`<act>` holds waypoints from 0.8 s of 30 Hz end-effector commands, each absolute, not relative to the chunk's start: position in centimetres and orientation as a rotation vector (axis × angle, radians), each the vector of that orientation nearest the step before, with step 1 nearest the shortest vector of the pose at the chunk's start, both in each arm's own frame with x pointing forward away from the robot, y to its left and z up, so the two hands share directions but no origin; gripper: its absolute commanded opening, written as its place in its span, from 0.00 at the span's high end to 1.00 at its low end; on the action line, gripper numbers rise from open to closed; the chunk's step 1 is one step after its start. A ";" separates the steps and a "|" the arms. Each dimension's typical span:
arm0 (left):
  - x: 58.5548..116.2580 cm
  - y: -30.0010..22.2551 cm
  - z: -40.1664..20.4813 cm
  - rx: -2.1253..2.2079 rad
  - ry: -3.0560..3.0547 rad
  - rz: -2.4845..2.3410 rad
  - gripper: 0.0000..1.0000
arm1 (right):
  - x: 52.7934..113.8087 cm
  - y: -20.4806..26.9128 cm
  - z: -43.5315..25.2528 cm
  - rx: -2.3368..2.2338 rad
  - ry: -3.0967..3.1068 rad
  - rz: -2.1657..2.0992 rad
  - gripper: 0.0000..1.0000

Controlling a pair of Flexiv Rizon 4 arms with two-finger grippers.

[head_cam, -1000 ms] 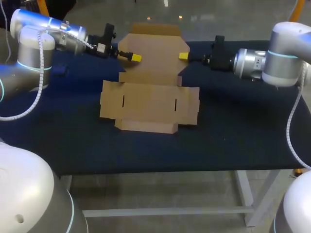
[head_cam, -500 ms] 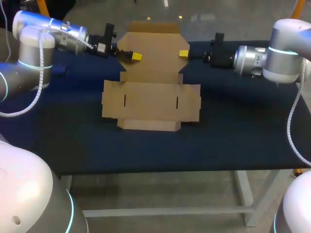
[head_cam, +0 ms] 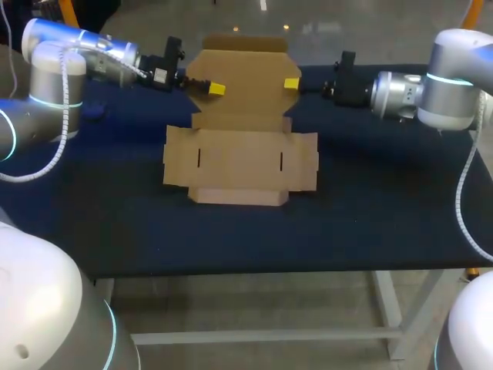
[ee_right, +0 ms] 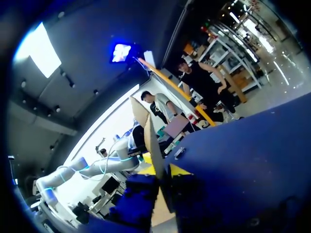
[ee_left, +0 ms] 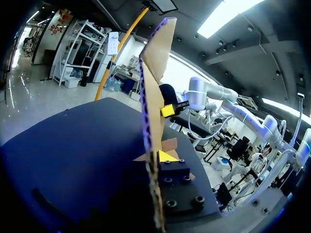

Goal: Assemble the packaging by folding the flat box into shape, placing the metal phone stand inside, and closing the box properly

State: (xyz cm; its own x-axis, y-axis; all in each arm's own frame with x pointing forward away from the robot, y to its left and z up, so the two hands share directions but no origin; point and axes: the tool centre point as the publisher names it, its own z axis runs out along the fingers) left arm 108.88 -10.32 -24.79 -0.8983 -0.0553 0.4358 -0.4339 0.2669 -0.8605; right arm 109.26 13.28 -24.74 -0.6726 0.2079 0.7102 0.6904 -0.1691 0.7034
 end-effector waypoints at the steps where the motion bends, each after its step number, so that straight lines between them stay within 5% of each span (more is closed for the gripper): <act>1: 109.6 -10.5 -24.9 0.410 -2.200 1.659 1.00 | 109.4 13.3 -23.7 -1.034 -1.795 -1.882 0.53; 14: 110.2 -10.8 -24.1 0.405 -2.200 1.681 1.00 | 107.2 10.6 -21.4 -1.135 -1.959 -1.852 0.56; 24: 111.1 -11.4 -23.7 0.403 -2.201 1.693 1.00 | 104.7 8.4 -20.8 -1.207 -2.036 -1.843 0.82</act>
State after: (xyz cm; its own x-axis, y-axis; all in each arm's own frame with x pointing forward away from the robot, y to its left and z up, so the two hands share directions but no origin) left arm 110.34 -11.32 -23.54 -0.9056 -0.0357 0.4226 -0.4176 0.2491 -0.8738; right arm 106.10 8.93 -21.31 -0.6957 0.3823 0.6082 0.6350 -0.0684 0.7694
